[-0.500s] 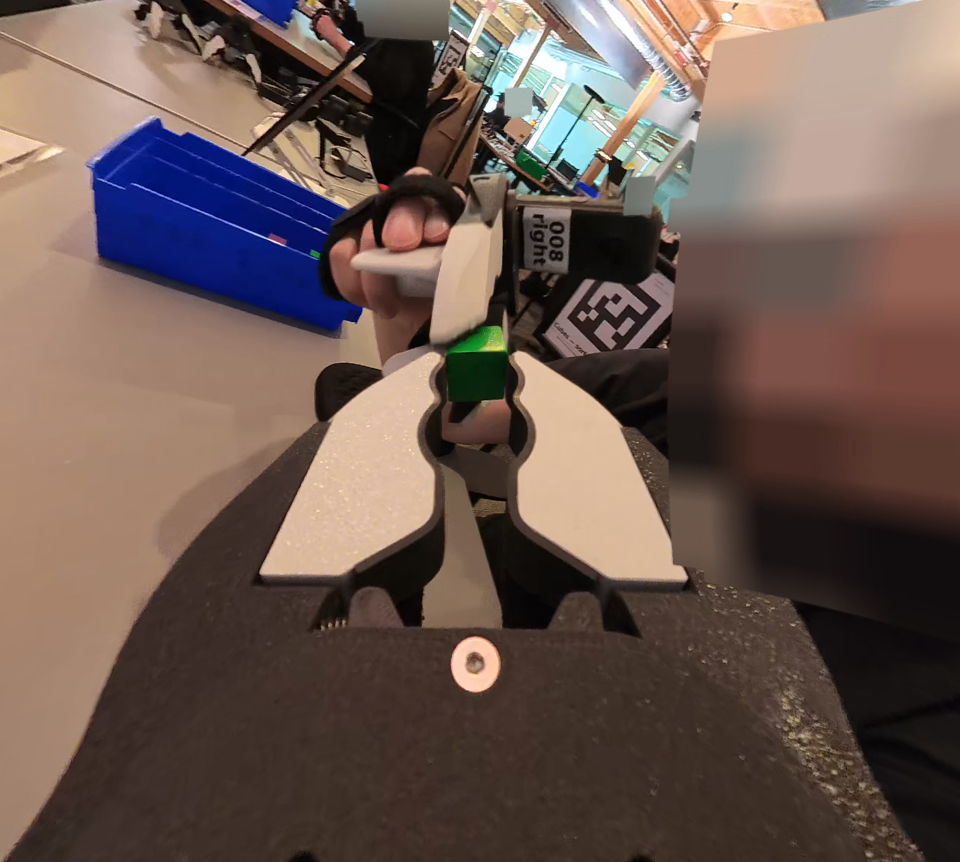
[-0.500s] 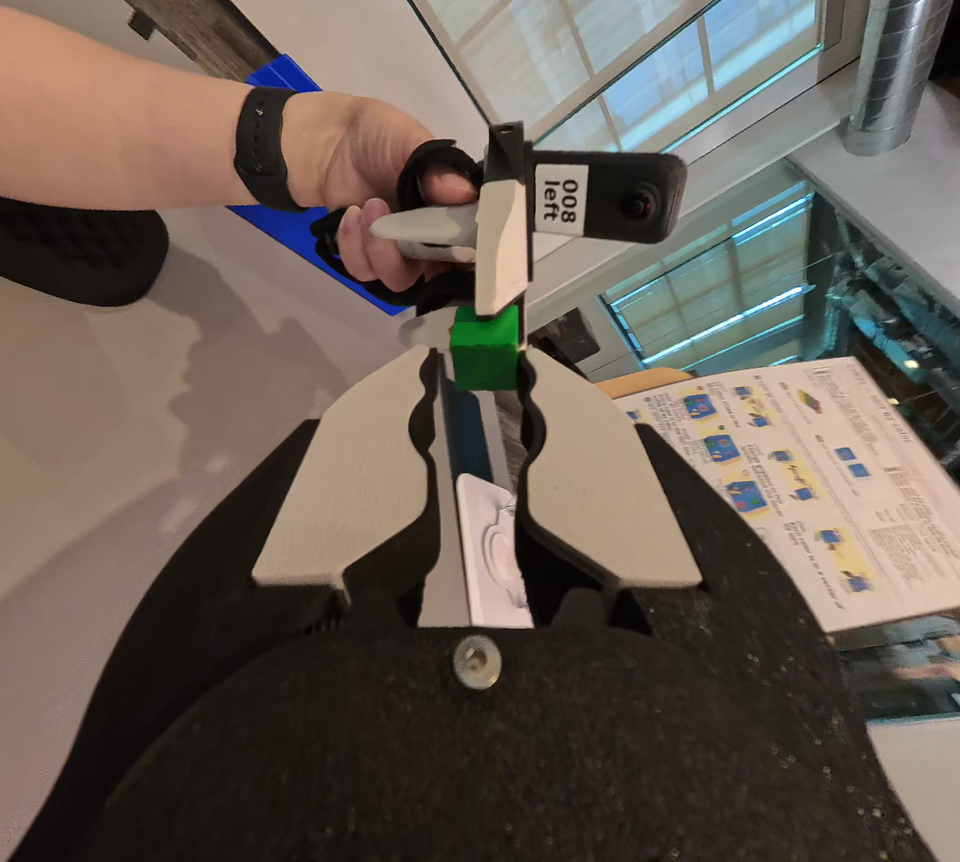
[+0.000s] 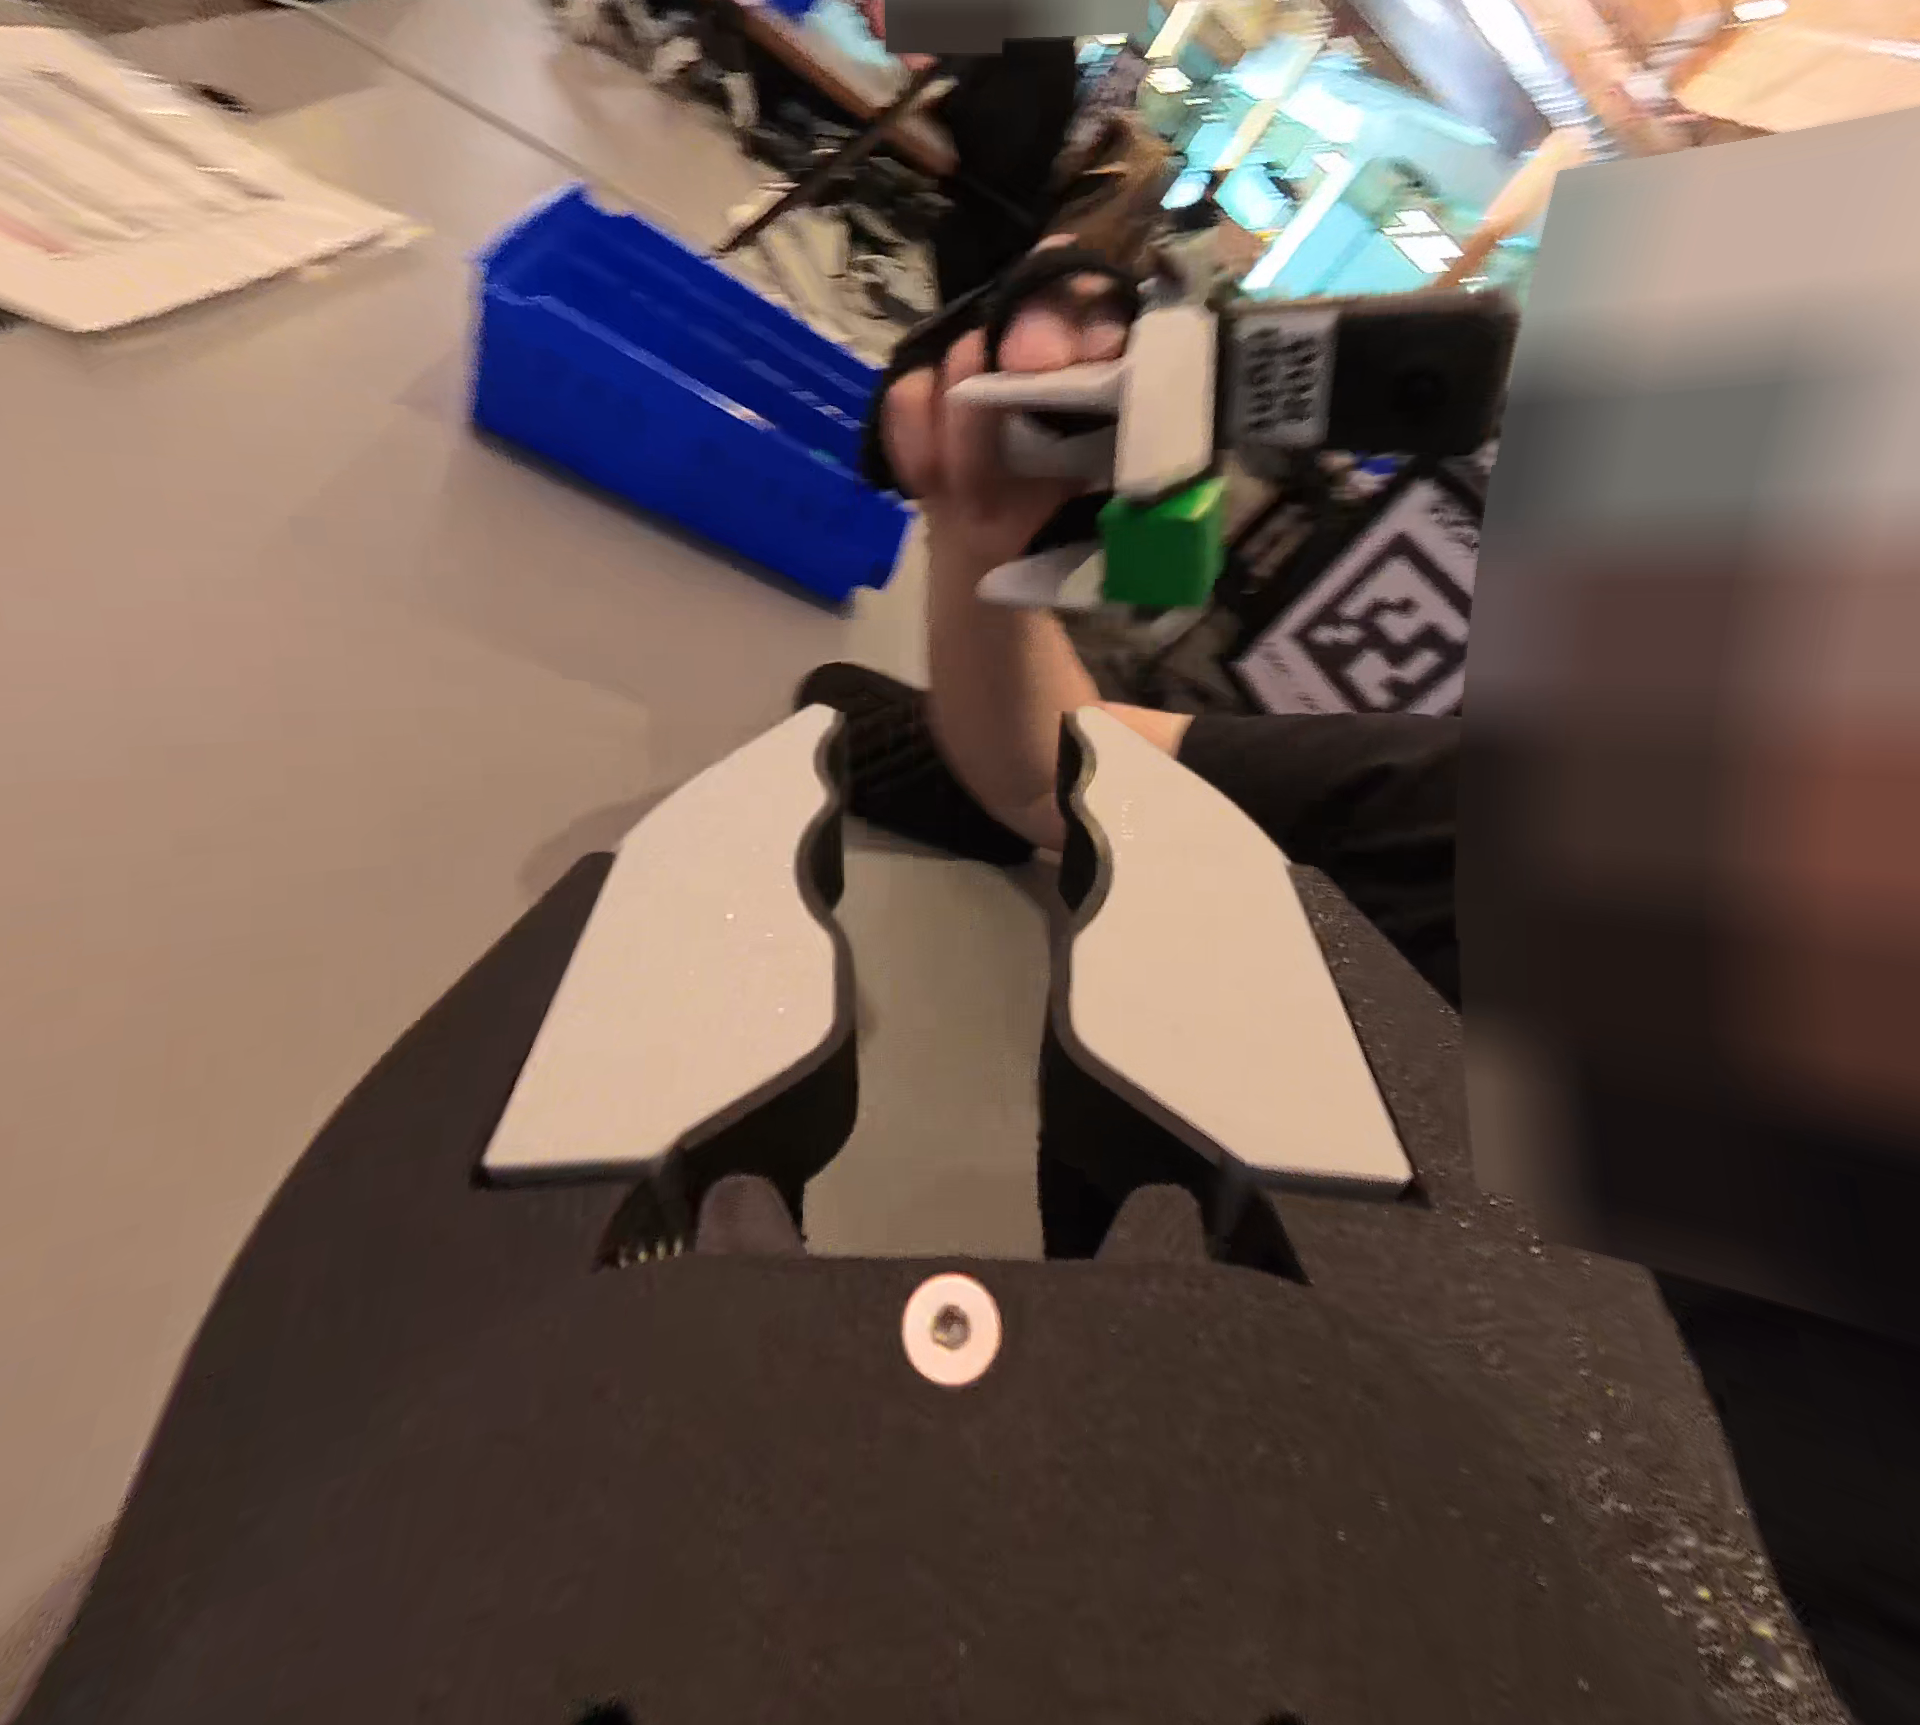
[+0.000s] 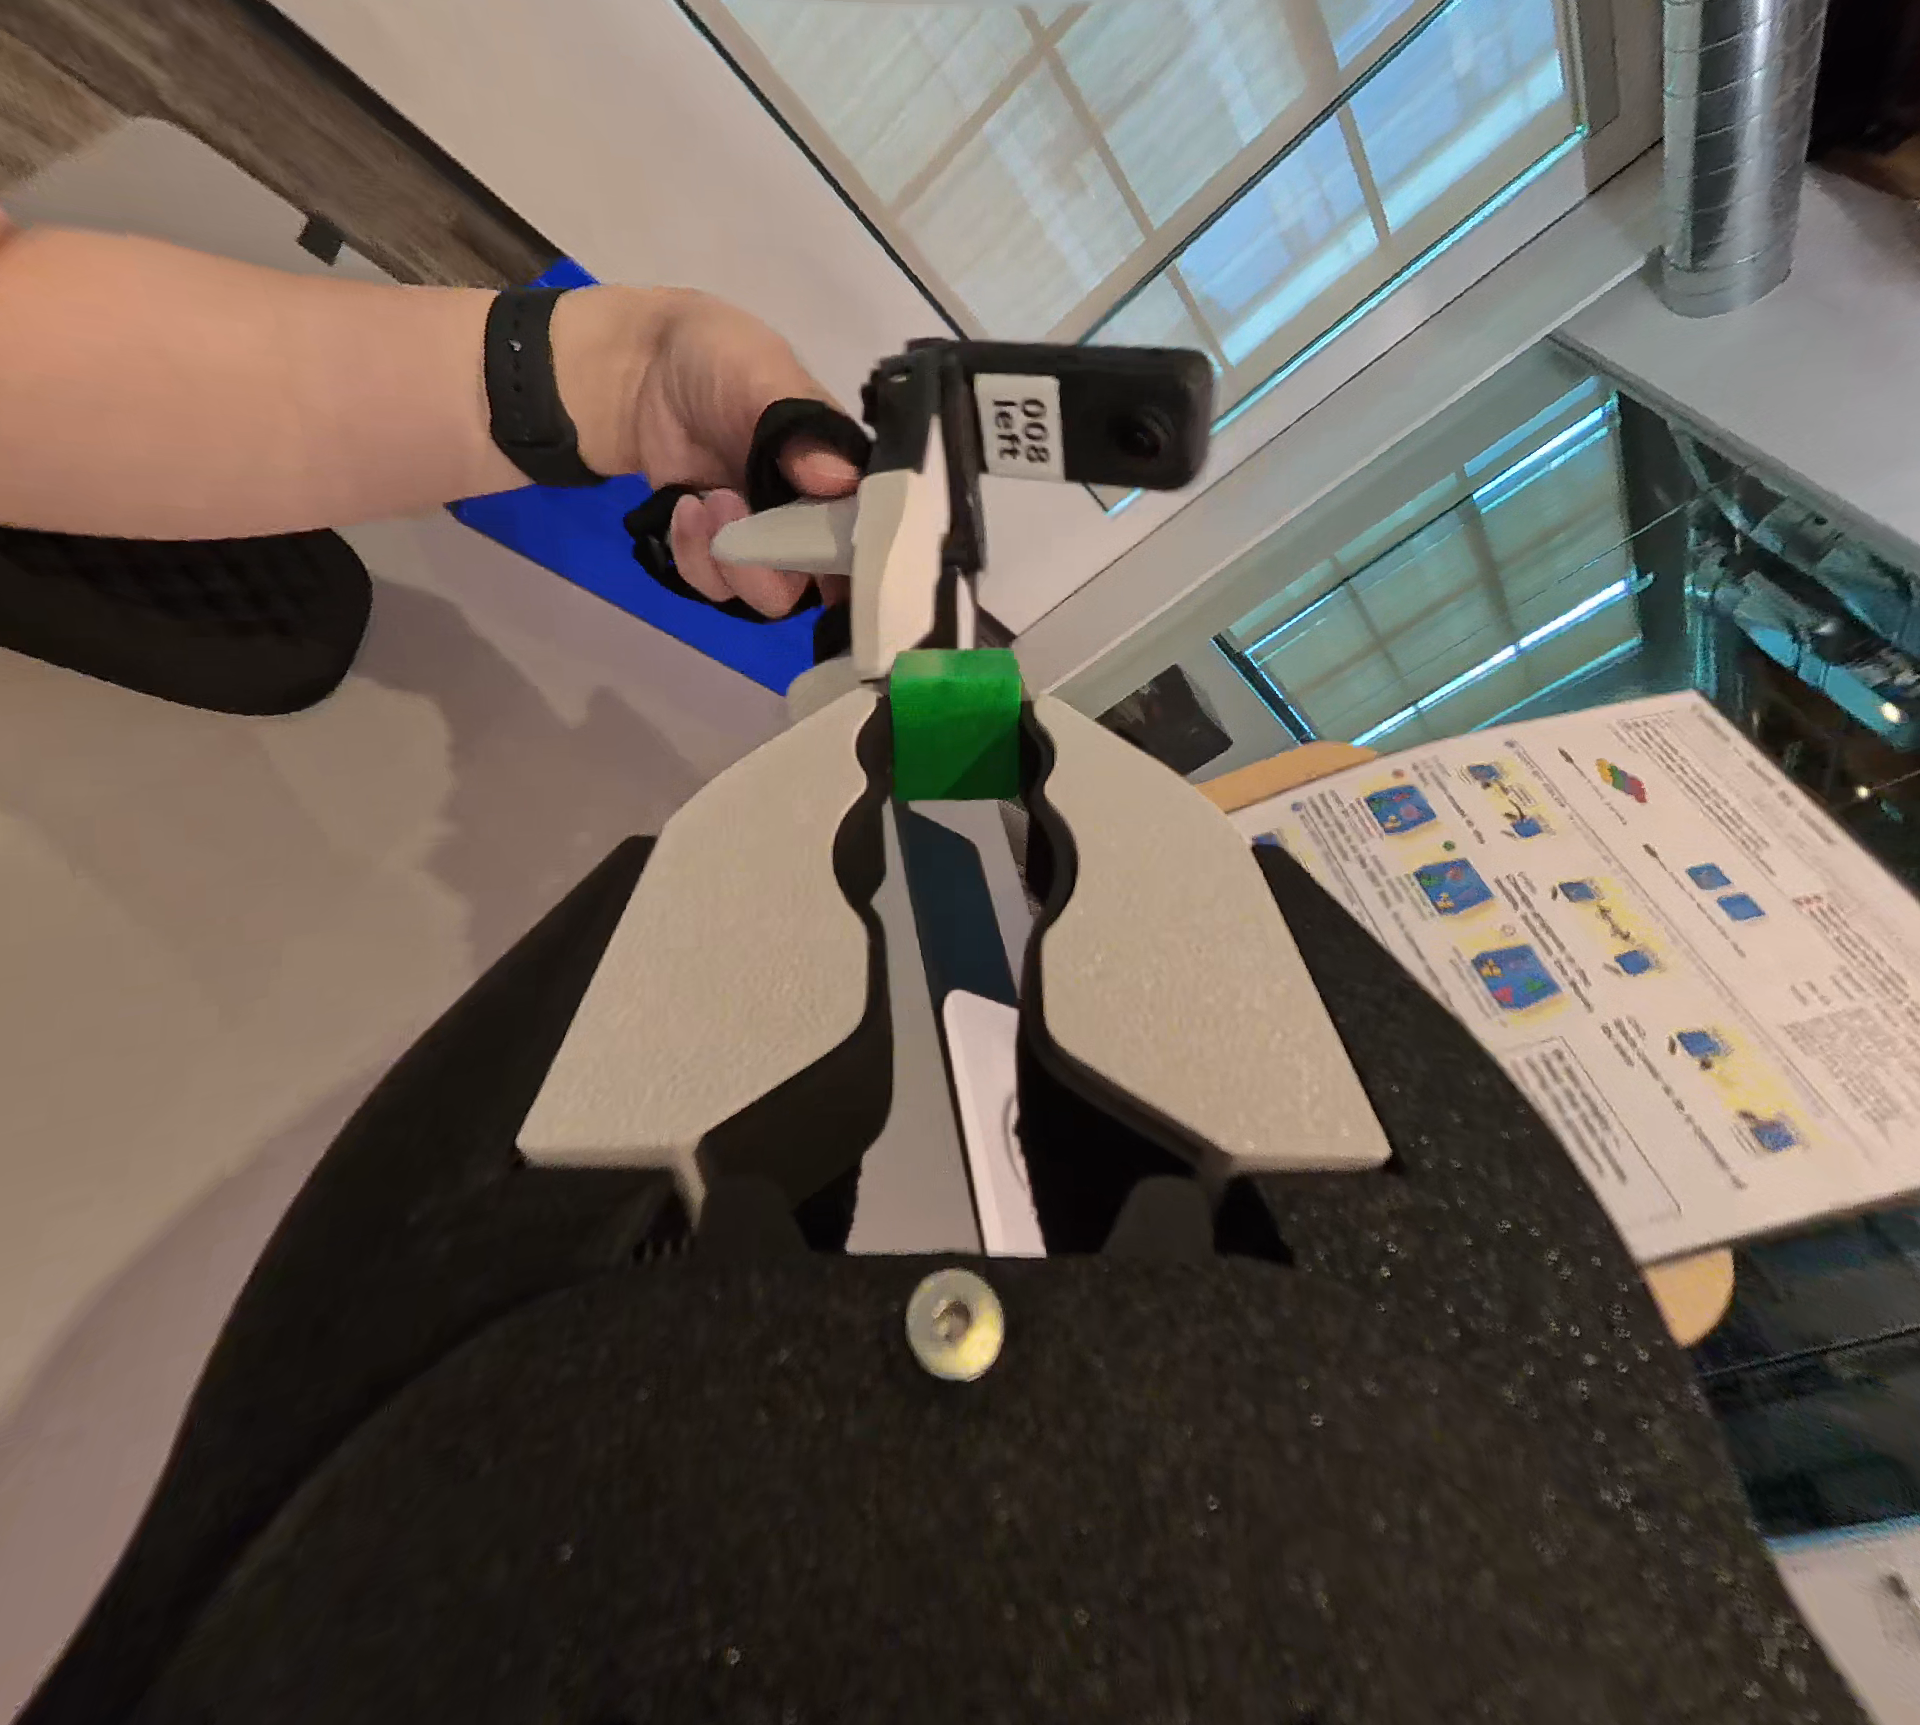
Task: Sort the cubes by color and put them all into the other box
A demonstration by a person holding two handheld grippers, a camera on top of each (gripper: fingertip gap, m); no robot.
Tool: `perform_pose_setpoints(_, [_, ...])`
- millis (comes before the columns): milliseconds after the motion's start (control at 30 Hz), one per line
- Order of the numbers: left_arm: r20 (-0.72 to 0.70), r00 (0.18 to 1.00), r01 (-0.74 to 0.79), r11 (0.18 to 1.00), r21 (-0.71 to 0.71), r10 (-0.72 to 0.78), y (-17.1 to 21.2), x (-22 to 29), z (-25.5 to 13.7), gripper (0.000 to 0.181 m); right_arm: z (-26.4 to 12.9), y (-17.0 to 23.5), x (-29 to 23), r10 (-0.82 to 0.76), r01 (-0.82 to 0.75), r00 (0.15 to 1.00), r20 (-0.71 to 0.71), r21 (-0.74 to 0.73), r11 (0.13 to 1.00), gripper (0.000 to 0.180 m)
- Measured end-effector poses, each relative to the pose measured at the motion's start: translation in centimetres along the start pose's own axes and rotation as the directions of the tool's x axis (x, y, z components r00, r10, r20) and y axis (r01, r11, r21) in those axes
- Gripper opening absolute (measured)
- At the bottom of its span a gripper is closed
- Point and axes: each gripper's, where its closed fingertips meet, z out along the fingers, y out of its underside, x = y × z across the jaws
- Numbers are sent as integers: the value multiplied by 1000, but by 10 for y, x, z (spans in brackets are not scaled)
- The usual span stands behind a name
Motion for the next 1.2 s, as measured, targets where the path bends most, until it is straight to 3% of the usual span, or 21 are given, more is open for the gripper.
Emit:
perform_pose_setpoints(167, [129,992,-11,999,53,4,-7,-15,-24,38,-55,30,37,95,-101,994,-49,-146,984,22])
perform_pose_setpoints(267, [241,971,-26,998,61,11,-9,-30,-36,37,-135,81,81,79,-198,952,-295,-398,896,22])
perform_pose_setpoints(333, [273,962,-31,998,53,15,-7,-34,-40,37,-223,129,99,67,-393,855,-515,-556,732,22])
perform_pose_setpoints(367, [275,961,-32,998,53,16,-8,-35,-41,37,-267,155,92,127,-544,786,-606,-577,610,22])
perform_pose_setpoints(433, [273,962,-36,998,60,18,-9,-34,-41,37,-349,205,56,238,-810,573,-784,-500,306,22])
perform_pose_setpoints(500, [273,962,-35,997,63,17,-10,-36,-39,36,-410,243,18,242,-930,366,-899,-364,56,22])
perform_pose_setpoints(600, [269,963,-25,999,45,11,-7,-38,-35,36,-434,281,-13,345,-983,141,-928,-172,-60,23])
perform_pose_setpoints(700, [271,962,-22,999,30,13,-4,-39,-32,35,-444,309,-44,340,-961,95,-936,-175,-212,23])
perform_pose_setpoints(833, [274,962,-25,1000,12,21,-2,-39,-29,35,-438,327,-48,349,-954,65,-935,-161,-253,26])
perform_pose_setpoints(967, [269,963,-30,1000,10,26,-2,-38,-28,35,-438,319,-34,334,-969,78,-939,-150,-196,43])
perform_pose_setpoints(1067, [243,970,-34,999,33,25,-5,-35,-29,36,-431,299,-4,332,-987,124,-935,-150,-55,46])
perform_pose_setpoints(1200, [150,988,-47,996,74,35,-11,-20,-32,35,-381,246,55,399,-942,301,-866,-204,267,50])
